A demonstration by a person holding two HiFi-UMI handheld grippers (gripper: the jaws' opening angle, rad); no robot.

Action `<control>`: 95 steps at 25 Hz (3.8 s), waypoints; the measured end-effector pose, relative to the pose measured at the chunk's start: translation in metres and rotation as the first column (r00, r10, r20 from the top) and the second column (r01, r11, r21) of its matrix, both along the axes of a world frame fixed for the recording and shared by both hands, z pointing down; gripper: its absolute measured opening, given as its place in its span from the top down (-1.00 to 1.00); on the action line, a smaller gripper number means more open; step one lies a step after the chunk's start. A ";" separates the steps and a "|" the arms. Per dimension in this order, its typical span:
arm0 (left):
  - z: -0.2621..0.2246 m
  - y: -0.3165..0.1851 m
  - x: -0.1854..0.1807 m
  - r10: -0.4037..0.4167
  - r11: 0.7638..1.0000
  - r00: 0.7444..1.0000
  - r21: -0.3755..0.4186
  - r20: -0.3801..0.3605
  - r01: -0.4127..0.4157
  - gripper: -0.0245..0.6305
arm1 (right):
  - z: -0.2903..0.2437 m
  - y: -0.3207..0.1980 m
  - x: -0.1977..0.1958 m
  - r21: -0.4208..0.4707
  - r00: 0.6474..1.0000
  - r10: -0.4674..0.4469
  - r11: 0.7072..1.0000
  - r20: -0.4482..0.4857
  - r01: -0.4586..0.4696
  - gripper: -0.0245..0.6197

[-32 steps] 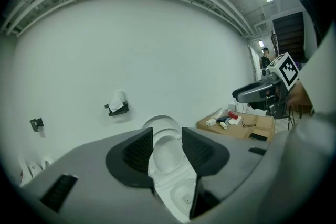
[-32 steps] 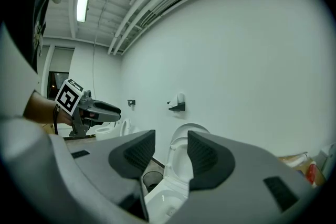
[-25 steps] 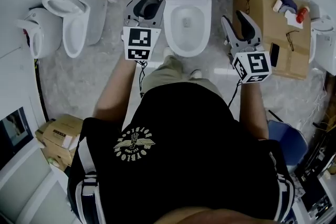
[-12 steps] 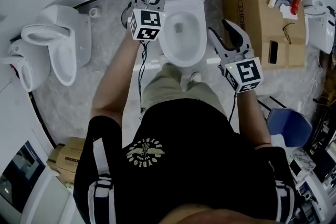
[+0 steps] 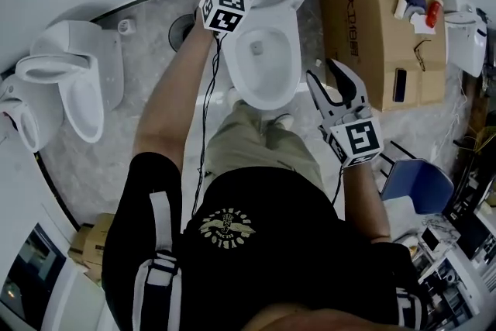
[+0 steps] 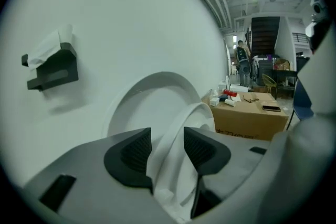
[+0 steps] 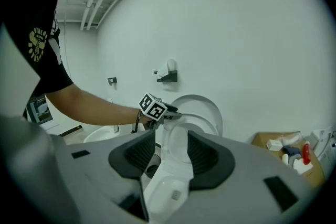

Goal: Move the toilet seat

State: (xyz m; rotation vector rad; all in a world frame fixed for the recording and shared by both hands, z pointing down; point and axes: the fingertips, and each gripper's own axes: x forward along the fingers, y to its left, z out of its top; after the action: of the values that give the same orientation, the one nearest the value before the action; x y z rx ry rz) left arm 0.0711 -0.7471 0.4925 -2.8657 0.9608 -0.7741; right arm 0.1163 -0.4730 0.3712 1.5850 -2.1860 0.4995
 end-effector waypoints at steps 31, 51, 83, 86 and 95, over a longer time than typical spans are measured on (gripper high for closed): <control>0.259 0.467 -0.021 -0.054 0.880 0.996 -0.469 0.069 0.080 0.20 | 0.166 0.255 0.062 -0.079 0.982 -0.135 0.986 0.133 0.147 0.36; 0.449 0.497 -0.033 -0.095 0.832 0.957 -0.506 0.273 0.227 0.45 | 0.341 0.282 0.013 -0.212 0.961 -0.224 0.943 0.159 0.255 0.36; 0.471 0.520 -0.112 -0.199 0.809 0.931 -0.485 0.306 0.332 0.44 | 0.534 0.284 0.041 -0.391 0.958 -0.286 0.880 0.021 0.271 0.36; 0.479 0.515 -0.120 -0.196 0.812 0.925 -0.474 0.327 0.340 0.43 | 0.557 0.284 0.041 -0.422 0.950 -0.312 0.860 0.013 0.288 0.36; 0.485 0.490 -0.115 -0.163 0.852 0.937 -0.435 0.309 0.291 0.44 | 0.606 0.270 0.038 -0.459 0.944 -0.328 0.843 -0.028 0.280 0.36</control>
State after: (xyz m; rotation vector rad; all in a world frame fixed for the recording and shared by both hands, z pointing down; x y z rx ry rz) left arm -0.0440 -0.2571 0.9775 -2.9341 1.2363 -1.5728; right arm 0.1544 -0.2035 0.9770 0.9739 -2.0004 0.7370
